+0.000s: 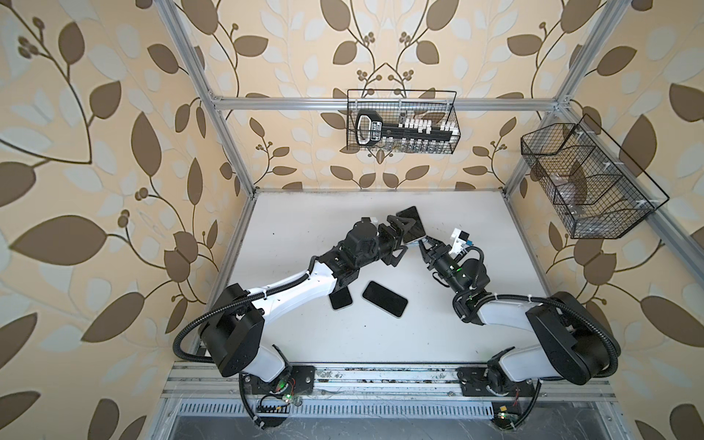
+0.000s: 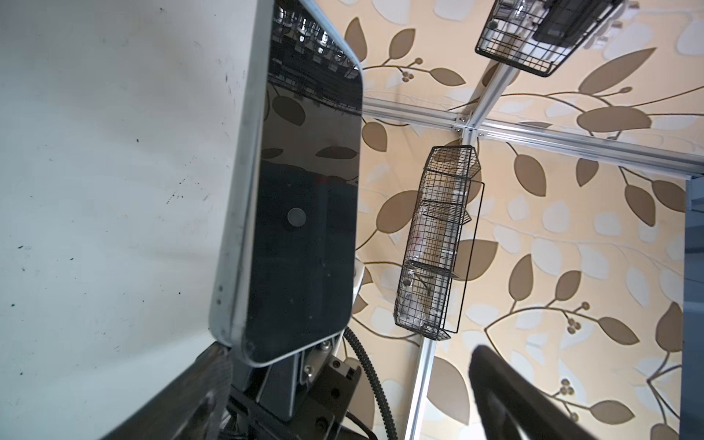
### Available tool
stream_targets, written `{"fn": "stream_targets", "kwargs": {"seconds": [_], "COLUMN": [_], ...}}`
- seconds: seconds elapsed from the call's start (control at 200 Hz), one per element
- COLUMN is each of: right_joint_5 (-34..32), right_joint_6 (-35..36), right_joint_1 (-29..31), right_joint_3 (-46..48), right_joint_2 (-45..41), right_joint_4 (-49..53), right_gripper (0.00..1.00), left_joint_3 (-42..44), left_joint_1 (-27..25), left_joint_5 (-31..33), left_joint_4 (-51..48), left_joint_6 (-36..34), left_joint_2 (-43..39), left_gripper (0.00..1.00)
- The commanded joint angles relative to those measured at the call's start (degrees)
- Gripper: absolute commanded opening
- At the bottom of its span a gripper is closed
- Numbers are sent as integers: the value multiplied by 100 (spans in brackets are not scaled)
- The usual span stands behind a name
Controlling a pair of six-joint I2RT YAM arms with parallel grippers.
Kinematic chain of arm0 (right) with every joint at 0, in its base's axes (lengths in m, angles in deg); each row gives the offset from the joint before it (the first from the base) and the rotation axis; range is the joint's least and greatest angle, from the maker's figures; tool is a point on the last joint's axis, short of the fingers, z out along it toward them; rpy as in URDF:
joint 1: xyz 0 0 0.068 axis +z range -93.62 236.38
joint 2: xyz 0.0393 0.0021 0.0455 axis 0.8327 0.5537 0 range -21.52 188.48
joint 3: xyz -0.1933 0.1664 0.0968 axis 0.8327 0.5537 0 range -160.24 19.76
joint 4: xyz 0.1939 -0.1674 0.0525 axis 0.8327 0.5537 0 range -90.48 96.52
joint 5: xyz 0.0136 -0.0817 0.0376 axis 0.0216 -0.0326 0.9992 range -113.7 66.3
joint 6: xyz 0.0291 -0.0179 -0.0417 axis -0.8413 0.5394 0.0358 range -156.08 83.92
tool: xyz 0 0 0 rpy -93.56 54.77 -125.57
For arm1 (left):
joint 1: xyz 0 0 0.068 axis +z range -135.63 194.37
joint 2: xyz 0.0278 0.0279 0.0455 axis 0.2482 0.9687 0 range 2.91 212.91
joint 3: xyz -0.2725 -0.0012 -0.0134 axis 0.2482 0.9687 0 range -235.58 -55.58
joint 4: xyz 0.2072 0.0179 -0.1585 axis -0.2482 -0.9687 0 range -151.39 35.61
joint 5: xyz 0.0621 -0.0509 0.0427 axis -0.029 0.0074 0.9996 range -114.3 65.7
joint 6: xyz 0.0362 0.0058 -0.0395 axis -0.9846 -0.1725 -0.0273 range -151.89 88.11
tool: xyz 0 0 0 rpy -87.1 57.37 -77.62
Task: Take the phone out of the phone case
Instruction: 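Close the left gripper on the phone's edge while the right gripper holds the case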
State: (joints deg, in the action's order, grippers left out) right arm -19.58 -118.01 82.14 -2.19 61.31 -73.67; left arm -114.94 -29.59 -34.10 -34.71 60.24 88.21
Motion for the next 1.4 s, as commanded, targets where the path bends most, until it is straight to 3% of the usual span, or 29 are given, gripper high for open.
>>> {"fn": "stream_targets", "kwargs": {"seconds": [0.0, 1.395], "right_joint_5": [-269, -504], "right_joint_6": [-174, -75], "right_joint_1": [82, 438], "right_joint_3": [42, 238], "right_joint_2": [56, 180], "right_joint_4": [-769, -990], "right_gripper": [0, 0], "left_joint_3": [-41, -228], "left_joint_1": [-69, 28], "left_joint_5": [179, 553], "left_joint_4": [358, 726], "left_joint_6": [75, 81], "left_joint_2": [-22, 249], "left_gripper": [99, 99]}}
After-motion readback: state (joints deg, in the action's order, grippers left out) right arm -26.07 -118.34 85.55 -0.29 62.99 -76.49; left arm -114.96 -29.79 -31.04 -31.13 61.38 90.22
